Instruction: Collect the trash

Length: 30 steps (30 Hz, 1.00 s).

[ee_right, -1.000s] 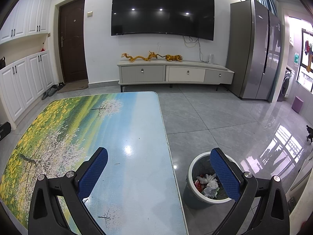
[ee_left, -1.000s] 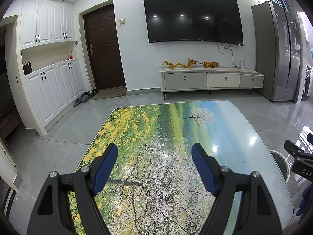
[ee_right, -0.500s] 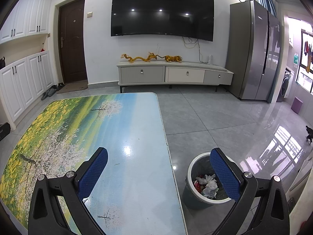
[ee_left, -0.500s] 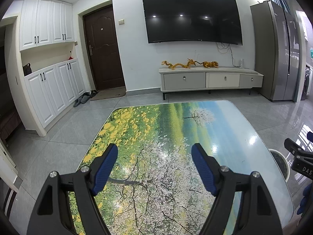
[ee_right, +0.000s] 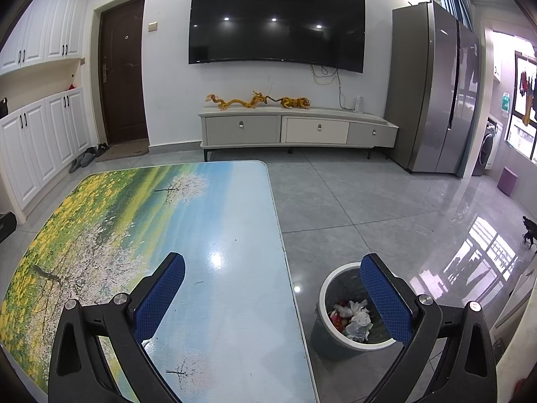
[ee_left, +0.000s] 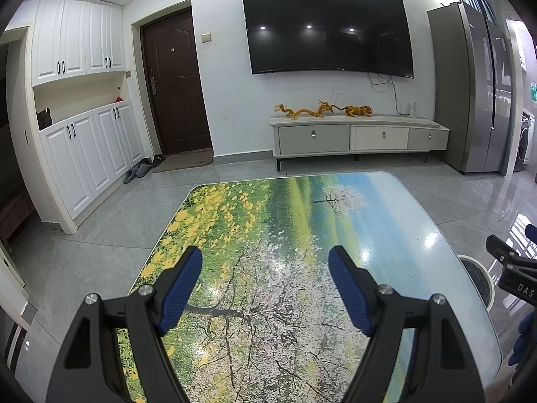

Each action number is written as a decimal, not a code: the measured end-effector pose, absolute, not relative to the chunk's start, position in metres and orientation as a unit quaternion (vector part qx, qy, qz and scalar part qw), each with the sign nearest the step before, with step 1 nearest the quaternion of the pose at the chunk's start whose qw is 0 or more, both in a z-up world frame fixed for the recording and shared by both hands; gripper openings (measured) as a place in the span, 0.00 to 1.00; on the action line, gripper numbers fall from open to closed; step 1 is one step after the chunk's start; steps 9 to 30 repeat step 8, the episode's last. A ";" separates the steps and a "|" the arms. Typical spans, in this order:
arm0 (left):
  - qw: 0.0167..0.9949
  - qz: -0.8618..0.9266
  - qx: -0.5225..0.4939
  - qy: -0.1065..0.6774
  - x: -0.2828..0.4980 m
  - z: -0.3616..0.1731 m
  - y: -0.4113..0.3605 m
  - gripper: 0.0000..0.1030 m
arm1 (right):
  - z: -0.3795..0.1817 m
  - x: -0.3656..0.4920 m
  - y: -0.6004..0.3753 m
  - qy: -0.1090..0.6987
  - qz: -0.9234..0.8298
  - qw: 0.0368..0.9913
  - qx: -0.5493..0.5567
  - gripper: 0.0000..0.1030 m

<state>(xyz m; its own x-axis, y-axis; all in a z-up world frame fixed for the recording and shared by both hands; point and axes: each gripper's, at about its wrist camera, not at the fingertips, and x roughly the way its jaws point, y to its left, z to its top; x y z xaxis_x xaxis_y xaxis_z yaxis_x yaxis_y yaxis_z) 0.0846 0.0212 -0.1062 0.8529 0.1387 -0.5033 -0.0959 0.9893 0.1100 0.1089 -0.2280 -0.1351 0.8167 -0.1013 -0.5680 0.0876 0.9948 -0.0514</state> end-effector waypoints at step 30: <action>0.962 0.061 0.037 0.264 0.085 -0.105 0.021 0.75 | -0.135 0.108 -0.229 0.298 -0.050 0.953 -0.011 0.99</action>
